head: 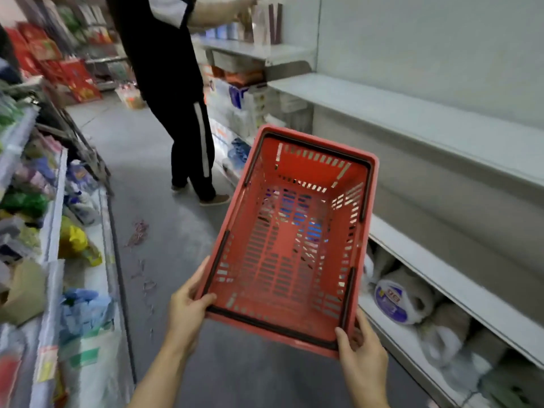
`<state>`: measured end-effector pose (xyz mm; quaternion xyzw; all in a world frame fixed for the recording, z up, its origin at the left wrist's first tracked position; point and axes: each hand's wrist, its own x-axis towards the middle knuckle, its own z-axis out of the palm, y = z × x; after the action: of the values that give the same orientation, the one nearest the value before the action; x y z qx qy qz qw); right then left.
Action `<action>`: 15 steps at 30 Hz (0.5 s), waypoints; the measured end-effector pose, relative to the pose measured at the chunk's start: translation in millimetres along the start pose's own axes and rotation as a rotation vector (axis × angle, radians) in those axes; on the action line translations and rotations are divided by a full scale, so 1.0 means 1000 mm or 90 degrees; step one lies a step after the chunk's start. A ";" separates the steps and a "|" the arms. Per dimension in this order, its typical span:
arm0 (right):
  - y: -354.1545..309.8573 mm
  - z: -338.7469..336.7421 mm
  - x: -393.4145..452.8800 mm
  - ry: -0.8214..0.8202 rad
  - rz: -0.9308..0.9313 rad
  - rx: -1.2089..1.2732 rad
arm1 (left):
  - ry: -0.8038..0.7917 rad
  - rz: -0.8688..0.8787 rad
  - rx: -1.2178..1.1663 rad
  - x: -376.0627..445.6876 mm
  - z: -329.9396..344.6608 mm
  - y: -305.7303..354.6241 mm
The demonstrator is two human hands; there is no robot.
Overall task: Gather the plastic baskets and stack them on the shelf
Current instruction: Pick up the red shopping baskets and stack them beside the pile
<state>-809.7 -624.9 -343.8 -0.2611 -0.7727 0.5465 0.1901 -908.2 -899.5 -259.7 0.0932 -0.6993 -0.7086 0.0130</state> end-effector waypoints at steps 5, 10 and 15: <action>-0.053 -0.067 -0.005 0.104 -0.026 0.003 | -0.094 0.047 -0.016 -0.012 0.042 0.070; -0.119 -0.140 -0.040 0.182 -0.073 0.107 | -0.196 0.057 -0.024 -0.033 0.068 0.135; -0.201 -0.261 -0.049 0.317 -0.125 0.178 | -0.301 0.065 0.028 -0.044 0.098 0.206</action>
<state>-658.7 -513.8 -67.9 -0.2827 -0.6408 0.5458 0.4600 -902.4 -800.8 -49.6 -0.1105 -0.7017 -0.6940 -0.1175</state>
